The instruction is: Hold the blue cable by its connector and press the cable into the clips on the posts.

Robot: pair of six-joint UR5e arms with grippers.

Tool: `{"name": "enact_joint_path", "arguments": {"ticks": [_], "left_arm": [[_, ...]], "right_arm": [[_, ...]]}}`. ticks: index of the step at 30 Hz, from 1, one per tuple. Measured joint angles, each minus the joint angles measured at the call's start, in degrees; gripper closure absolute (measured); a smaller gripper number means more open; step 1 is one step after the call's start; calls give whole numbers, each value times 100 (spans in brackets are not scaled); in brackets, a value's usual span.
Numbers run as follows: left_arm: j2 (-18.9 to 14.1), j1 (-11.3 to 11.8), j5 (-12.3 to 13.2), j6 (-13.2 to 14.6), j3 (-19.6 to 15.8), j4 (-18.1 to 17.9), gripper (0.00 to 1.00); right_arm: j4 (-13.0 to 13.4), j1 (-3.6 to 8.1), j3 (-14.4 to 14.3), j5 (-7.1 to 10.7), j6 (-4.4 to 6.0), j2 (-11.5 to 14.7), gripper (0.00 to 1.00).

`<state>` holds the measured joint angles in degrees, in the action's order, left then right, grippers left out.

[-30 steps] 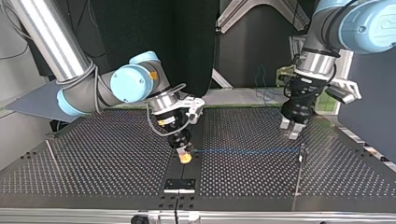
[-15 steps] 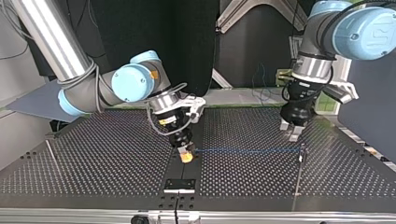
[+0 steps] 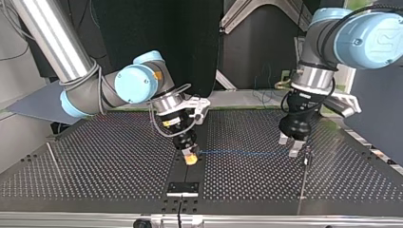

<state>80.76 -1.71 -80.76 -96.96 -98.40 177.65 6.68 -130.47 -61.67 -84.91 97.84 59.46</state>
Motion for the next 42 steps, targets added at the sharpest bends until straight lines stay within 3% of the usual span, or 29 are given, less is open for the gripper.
{"name": "enact_joint_path", "arguments": {"ticks": [11,25,36,37,38,40,41,42], "left_arm": [[430,-230,-235,41,128,-155,0],[927,-446,-593,66,570,-228,0],[1006,-525,-933,282,583,-220,0],[1006,-530,-954,298,582,-218,9],[1006,-535,-974,310,582,-215,9],[1005,-545,-1040,330,582,-203,30],[1005,-550,-1075,337,583,-198,30],[1005,-557,-1127,344,583,-193,54]], "right_arm": [[1,8,0,0,0,1,100],[-5,8,0,-1,-6,1,100],[-8,8,0,4,-14,0,100],[-8,8,0,5,-15,0,100],[-8,8,0,4,-16,0,100],[-8,7,0,4,-17,0,100],[-8,5,0,3,-17,1,100],[-8,4,0,3,-17,1,100]]}}
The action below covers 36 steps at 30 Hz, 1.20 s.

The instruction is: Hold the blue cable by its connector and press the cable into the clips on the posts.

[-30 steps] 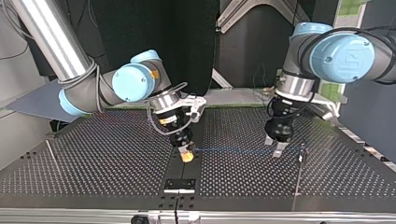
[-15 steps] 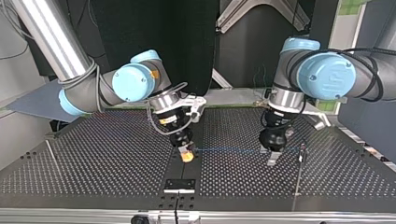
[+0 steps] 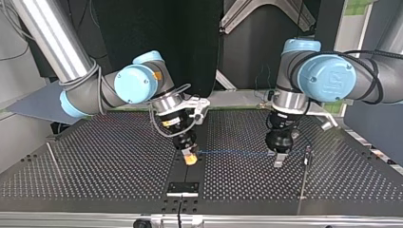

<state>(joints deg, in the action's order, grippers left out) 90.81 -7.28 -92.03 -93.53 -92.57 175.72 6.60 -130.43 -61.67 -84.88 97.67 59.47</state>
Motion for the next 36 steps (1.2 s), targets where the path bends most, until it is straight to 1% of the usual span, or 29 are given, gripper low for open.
{"name": "enact_joint_path", "arguments": {"ticks": [1,3,4,9,14,19,25,31,36], "left_arm": [[0,-6,-44,3,1,1,60],[-4,-22,-141,7,1,4,60],[-5,-29,-174,6,1,4,100],[-4,-76,-323,7,-1,47,100],[-6,-115,-317,10,-3,73,100],[-6,-148,-448,26,-4,88,100],[-2,-188,-540,41,-4,82,100],[63,-267,-575,44,-30,62,100],[266,-386,-602,87,-181,-20,100]], "right_arm": [[0,0,0,1,0,0,100],[0,0,0,3,0,-1,100],[0,-1,0,4,-1,0,100],[0,-4,0,5,0,0,100],[-3,-11,0,5,-1,0,100],[-12,-19,0,5,0,0,100],[-32,-18,-27,2,0,0,100],[-7,15,-204,-22,0,-1,100],[47,48,-428,-82,-4,0,100]]}}
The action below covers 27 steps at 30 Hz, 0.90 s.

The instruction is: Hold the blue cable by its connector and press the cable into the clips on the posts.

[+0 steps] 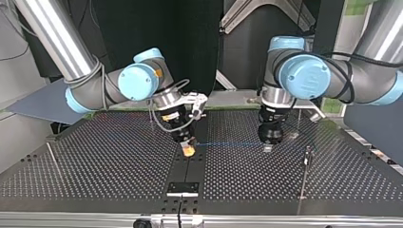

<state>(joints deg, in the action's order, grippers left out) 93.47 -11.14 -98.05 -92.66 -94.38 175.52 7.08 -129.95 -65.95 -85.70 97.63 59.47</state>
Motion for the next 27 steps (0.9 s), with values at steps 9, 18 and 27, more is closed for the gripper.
{"name": "enact_joint_path", "arguments": {"ticks": [9,18,27], "left_arm": [[102,-182,-96,-84,-442,-424,100],[384,-452,-199,-76,-672,-688,100],[807,-863,-578,-193,-683,-1051,100]], "right_arm": [[102,-9,-496,-187,-60,-2,100],[409,-84,-939,-362,1,-1,100],[856,-37,-1388,-545,226,-7,100]]}}
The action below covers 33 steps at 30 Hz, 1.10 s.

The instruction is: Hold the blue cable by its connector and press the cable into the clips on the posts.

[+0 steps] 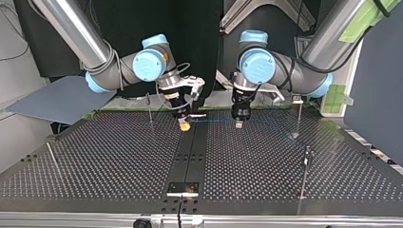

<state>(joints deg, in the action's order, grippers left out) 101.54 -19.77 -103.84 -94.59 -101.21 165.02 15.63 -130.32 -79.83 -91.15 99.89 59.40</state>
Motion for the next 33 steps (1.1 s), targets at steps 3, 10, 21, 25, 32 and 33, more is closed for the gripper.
{"name": "enact_joint_path", "arguments": {"ticks": [3,10,21,25,32,33], "left_arm": [[144,-144,-143,-56,-33,-142,100],[441,-441,-439,-161,-244,-437,100],[874,-791,-593,-247,-519,-958,100],[1047,-838,-568,-201,-524,-1139,100],[1394,-881,-511,-241,-525,-1488,100],[1456,-884,-507,-255,-526,-1549,100]], "right_arm": [[156,24,-156,-61,3,-5,100],[532,70,-532,-282,-106,-81,100],[1057,78,-1057,-586,-124,-564,100],[1251,94,-1250,-603,-105,-756,100],[1625,172,-1626,-617,-110,-1131,100],[1671,184,-1672,-619,-103,-1177,100]]}}
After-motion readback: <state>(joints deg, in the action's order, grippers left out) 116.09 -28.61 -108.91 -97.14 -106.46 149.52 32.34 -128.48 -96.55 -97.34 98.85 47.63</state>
